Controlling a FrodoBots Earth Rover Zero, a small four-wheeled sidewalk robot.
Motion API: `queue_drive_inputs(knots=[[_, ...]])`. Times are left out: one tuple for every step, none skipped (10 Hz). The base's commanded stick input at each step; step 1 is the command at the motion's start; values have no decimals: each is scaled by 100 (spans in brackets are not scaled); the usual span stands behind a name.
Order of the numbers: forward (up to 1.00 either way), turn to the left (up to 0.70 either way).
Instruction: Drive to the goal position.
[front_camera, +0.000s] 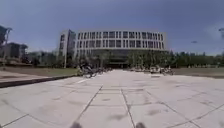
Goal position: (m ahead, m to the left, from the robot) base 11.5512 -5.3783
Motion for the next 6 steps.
queue_drive_inputs(knots=[[45, -27], [45, -27], [45, -27], [45, -27], [45, -27], [45, -27]])
